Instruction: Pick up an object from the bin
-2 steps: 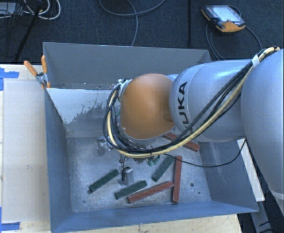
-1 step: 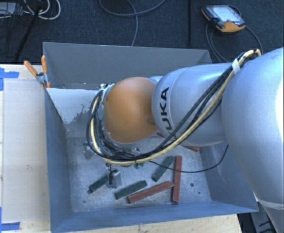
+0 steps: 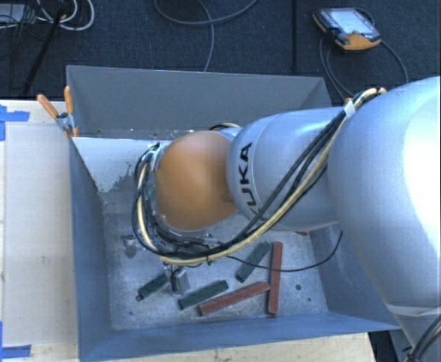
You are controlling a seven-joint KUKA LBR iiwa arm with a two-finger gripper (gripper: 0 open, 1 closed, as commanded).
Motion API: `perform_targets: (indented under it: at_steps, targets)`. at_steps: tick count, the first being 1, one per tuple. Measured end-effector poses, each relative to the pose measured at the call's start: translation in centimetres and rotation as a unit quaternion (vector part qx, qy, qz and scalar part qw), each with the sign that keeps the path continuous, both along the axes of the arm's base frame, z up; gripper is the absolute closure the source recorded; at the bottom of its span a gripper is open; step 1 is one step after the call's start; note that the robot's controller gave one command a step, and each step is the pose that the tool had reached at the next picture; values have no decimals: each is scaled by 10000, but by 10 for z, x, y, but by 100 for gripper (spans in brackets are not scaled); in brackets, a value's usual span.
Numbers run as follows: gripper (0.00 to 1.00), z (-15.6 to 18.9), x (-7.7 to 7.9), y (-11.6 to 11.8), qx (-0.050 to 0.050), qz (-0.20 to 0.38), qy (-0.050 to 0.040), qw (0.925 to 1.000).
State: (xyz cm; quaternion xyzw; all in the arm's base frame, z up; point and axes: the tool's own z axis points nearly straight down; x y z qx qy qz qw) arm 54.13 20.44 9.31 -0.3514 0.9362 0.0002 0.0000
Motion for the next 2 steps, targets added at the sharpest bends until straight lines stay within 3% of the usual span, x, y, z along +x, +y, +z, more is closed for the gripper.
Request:
perform_targets:
  at_steps: [1,2]
  targets:
    - [100,-23,-2,-13,9,472,4,9989]
    - [100,-23,-2,-13,9,470,4,9989]
